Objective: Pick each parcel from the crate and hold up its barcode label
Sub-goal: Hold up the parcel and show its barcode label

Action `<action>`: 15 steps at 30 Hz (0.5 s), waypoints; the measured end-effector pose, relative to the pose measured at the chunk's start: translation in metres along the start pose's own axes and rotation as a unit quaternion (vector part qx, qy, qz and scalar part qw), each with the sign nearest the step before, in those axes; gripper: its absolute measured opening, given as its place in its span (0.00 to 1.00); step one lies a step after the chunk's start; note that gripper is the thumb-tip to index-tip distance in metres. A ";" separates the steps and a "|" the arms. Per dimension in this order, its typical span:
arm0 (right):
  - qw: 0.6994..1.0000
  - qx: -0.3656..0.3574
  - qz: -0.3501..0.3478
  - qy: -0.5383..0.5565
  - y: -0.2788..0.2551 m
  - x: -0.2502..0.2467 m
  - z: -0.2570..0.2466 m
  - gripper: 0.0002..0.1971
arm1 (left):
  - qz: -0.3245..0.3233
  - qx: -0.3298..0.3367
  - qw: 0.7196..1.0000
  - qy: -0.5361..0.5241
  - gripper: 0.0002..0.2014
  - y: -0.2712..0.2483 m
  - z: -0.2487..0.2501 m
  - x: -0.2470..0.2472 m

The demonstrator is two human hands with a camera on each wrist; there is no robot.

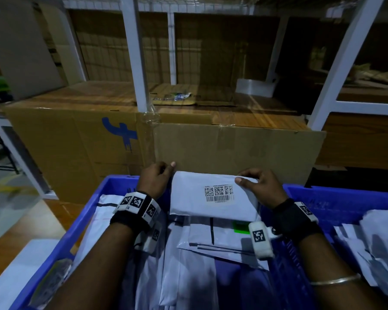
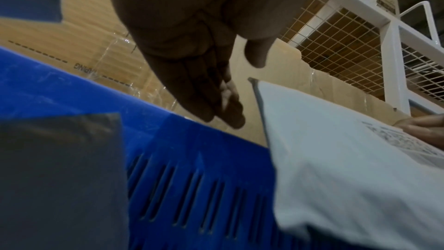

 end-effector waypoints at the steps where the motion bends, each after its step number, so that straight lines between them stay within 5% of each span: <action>1: 1.000 -0.002 0.007 0.003 0.000 -0.002 -0.001 0.04 | -0.004 -0.003 1.000 -0.007 0.27 -0.001 0.000 0.000; 3: 1.000 -0.006 0.016 0.007 0.000 -0.004 -0.004 0.03 | -0.037 -0.002 0.999 -0.028 0.28 -0.003 0.002 0.005; 7: 1.000 -0.005 0.016 0.012 -0.002 -0.004 -0.006 0.06 | -0.094 0.007 0.994 -0.055 0.10 -0.005 0.002 0.019; 12: 0.999 -0.003 -0.037 -0.007 -0.005 0.009 -0.010 0.03 | -0.090 0.000 0.984 -0.152 0.17 -0.006 0.006 0.015; 15: 0.998 -0.011 -0.069 -0.001 -0.007 0.021 -0.014 0.06 | -0.088 0.011 0.979 -0.185 0.13 -0.008 0.014 0.013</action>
Point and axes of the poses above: each hand's wrist, its own y-axis towards the middle knuckle, its own x-axis out of the palm, z = x × y, the point moved 8 cm from there along y, towards the middle knuckle, and after that the axes turned 3 degrees about -y, right-handed, at the moved point
